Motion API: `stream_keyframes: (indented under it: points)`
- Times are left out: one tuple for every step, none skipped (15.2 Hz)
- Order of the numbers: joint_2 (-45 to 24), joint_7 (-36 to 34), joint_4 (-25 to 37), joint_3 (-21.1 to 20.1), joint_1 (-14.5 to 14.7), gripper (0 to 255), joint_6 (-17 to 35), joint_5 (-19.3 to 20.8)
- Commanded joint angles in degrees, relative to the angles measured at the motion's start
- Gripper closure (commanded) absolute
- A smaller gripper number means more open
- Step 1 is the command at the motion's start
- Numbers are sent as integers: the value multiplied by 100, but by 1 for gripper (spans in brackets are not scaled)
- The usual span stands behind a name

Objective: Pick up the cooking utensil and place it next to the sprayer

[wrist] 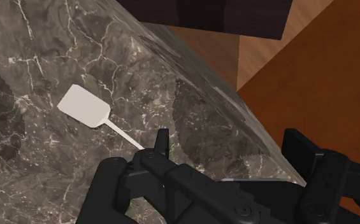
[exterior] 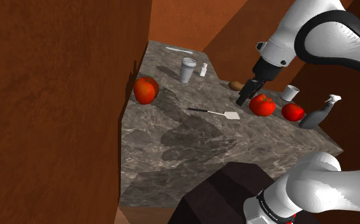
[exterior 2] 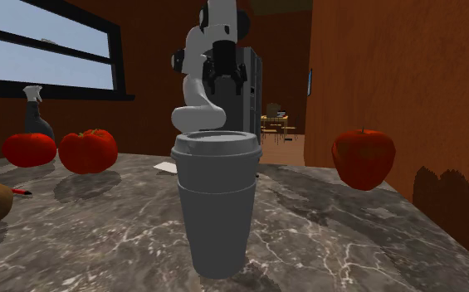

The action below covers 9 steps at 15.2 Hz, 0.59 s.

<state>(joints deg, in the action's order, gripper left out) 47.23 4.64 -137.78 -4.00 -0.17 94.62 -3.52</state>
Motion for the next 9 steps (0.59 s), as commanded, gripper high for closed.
stream_keyframes:
  points:
    - [0, 0, 0, 0, 0, 0, 0, 0]
    - [-64, 313, -98, 136, 38, 0, 154, 82]
    - [-143, 621, -183, 275, 79, 0, 311, 164]
    - [-236, 930, -256, 412, 117, 0, 470, 243]
    - [-344, 1238, -317, 547, 154, 0, 632, 318]
    - [-465, 1544, -364, 684, 194, 0, 795, 391]
    - [-600, 1850, -399, 818, 233, 0, 959, 458]
    - [-748, 2154, -421, 952, 276, 0, 1124, 520]
    - [-909, 2458, -431, 1084, 320, 0, 1289, 575]
